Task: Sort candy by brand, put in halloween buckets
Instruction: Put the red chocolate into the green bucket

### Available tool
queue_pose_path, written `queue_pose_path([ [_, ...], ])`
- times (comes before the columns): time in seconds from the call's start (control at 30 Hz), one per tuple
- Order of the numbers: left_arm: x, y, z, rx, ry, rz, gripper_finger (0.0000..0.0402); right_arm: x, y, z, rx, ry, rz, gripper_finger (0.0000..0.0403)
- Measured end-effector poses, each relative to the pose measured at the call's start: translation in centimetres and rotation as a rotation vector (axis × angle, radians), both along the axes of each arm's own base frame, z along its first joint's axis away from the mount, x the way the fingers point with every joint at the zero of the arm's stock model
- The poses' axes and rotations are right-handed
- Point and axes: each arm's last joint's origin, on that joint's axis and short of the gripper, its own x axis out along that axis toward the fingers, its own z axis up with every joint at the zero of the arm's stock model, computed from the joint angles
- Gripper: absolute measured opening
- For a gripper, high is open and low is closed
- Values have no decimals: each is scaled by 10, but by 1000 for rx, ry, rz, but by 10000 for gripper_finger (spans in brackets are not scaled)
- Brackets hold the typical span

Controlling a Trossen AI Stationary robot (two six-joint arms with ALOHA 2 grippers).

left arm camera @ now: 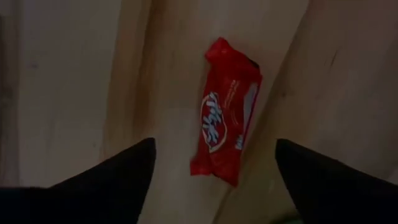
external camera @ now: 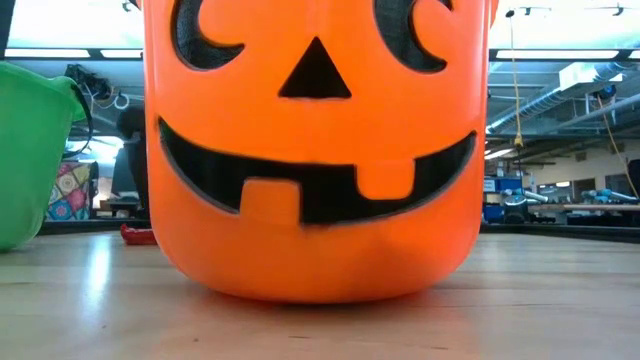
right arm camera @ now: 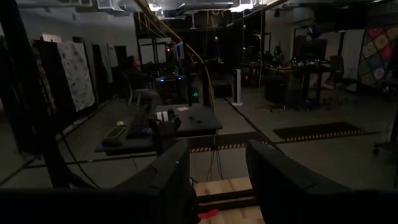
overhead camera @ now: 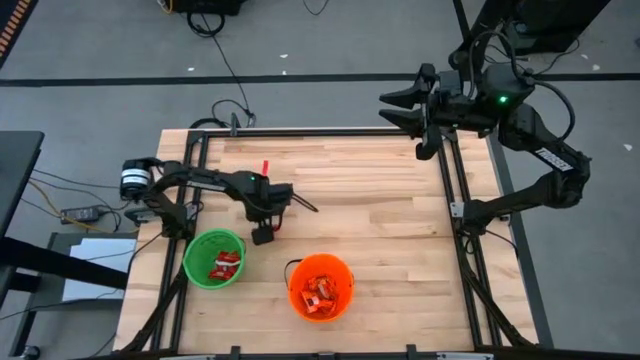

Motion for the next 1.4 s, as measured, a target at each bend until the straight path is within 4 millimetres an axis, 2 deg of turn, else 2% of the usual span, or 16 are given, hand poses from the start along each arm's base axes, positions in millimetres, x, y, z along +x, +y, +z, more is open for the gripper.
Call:
queue_pose_path([
  [0.1,4,1,-6,1,5,-2,360,-1,0,0,-1,-2,1,170],
  [0.2,8,1,-17,-17,17,-17,367,-1,0,0,-3,-2,2,170],
  [0.4,12,1,-29,-22,62,-22,334,-1,0,0,2,-4,5,170],
  [0.53,12,2,-24,-15,52,-28,283,-1,0,1,6,-5,5,170],
  [0.7,13,2,-19,-28,47,-33,190,-1,0,2,-5,-21,5,170],
  [0.87,11,-2,-19,-117,66,-30,99,-1,0,4,-17,-42,10,170],
  [1.0,8,-4,-17,-183,93,-23,53,-1,1,4,-18,-43,24,170],
  [1.2,9,-3,3,-198,166,-74,47,-1,1,4,-17,-42,25,170],
  [1.4,23,-2,48,-213,157,-143,50,-1,1,2,-12,-22,25,170],
])
